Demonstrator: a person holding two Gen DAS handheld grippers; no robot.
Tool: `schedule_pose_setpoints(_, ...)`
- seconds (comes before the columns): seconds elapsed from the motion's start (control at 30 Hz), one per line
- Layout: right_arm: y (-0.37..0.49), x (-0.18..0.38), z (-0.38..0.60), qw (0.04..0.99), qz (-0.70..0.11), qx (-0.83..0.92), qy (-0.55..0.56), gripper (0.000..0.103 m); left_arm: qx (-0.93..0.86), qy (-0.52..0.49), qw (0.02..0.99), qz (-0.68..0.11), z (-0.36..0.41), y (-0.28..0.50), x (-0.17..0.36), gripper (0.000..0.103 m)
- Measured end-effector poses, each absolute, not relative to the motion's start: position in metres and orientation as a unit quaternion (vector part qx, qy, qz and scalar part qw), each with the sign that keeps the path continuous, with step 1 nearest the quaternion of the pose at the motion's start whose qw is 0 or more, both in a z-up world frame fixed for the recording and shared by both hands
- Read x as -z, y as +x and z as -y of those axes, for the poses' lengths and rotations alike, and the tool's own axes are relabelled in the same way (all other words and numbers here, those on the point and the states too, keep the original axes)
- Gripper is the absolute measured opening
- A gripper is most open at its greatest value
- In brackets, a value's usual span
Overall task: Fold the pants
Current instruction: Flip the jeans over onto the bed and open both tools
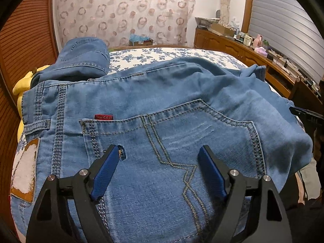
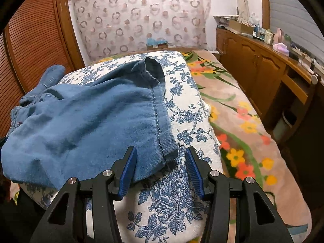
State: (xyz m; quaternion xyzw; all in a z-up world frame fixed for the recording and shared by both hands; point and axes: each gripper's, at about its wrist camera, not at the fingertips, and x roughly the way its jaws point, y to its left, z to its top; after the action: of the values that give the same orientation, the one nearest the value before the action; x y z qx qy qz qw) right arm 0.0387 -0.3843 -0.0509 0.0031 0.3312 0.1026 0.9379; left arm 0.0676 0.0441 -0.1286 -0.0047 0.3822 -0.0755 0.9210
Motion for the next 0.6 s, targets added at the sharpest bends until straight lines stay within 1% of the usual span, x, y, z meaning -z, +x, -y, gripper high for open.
schedule_pose_setpoints(0.07, 0.043, 0.052, 0.384, 0.938, -0.332, -0.104, 0.005, 0.052, 0.076, -0.003, 0.921, -0.383, -0.044, 0.068, 0.129, 0.083)
schedule_pose_setpoints(0.17, 0.046, 0.054, 0.384, 0.937, -0.332, -0.105, 0.007, 0.052, 0.082, -0.001, 0.919, -0.384, -0.042, 0.071, 0.13, 0.088)
schedule_pose_setpoints(0.4, 0.051, 0.056, 0.381, 0.938, -0.331, -0.105, 0.007, 0.052, 0.075, 0.007, 0.922, -0.379, -0.039, 0.072, 0.131, 0.088)
schedule_pose_setpoints(0.43, 0.052, 0.056, 0.381, 0.938, -0.33, -0.105, 0.006, 0.049, 0.075, 0.007, 0.922, -0.379, -0.039, 0.071, 0.131, 0.088)
schedule_pose_setpoints(0.47, 0.052, 0.055, 0.381, 0.938, -0.329, -0.106, 0.005, 0.041, 0.076, 0.007, 0.922, -0.379, -0.039, 0.071, 0.131, 0.088)
schedule_pose_setpoints(0.5, 0.052, 0.055, 0.38, 0.939, -0.327, -0.107, 0.005, 0.039, 0.076, 0.007, 0.922, -0.379, -0.039, 0.071, 0.131, 0.088)
schedule_pose_setpoints(0.53, 0.052, 0.054, 0.381, 0.94, -0.324, -0.105, 0.004, 0.029, 0.075, 0.006, 0.922, -0.379, -0.039, 0.071, 0.131, 0.088)
schedule_pose_setpoints(0.57, 0.051, 0.053, 0.38, 0.942, -0.32, -0.104, 0.003, 0.023, 0.076, 0.005, 0.922, -0.379, -0.039, 0.07, 0.131, 0.088)
schedule_pose_setpoints(0.6, 0.051, 0.051, 0.38, 0.943, -0.317, -0.105, 0.001, 0.022, 0.076, 0.005, 0.922, -0.379, -0.039, 0.07, 0.13, 0.088)
